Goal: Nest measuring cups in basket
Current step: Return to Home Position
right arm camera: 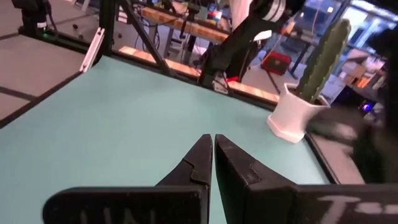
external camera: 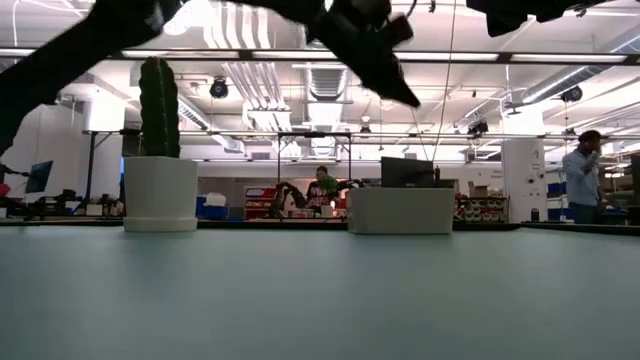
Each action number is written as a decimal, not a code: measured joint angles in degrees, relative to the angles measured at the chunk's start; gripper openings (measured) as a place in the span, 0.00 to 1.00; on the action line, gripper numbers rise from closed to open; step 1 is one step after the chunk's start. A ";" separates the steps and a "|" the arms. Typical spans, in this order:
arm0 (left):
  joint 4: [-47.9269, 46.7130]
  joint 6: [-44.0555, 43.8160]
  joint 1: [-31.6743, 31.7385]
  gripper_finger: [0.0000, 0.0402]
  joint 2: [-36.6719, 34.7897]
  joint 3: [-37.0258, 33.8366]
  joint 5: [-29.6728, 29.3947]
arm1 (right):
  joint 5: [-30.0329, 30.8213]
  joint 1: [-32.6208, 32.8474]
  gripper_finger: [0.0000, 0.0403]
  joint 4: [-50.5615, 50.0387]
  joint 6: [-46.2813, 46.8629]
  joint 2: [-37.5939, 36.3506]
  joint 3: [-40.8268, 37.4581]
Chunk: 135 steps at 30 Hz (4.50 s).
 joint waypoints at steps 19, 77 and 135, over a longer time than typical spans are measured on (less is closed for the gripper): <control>-19.55 -10.42 -25.90 0.00 -18.94 -13.10 -10.57 | -4.34 -0.26 0.02 12.24 -6.48 0.00 -4.84; 36.82 -23.53 -29.28 0.00 -124.99 -121.16 -34.29 | -10.57 -15.30 0.02 20.30 -2.33 -15.96 -20.68; 48.43 -32.58 -29.26 0.00 -129.06 -132.38 -33.26 | 7.90 -15.28 0.02 3.10 9.21 -33.66 -31.15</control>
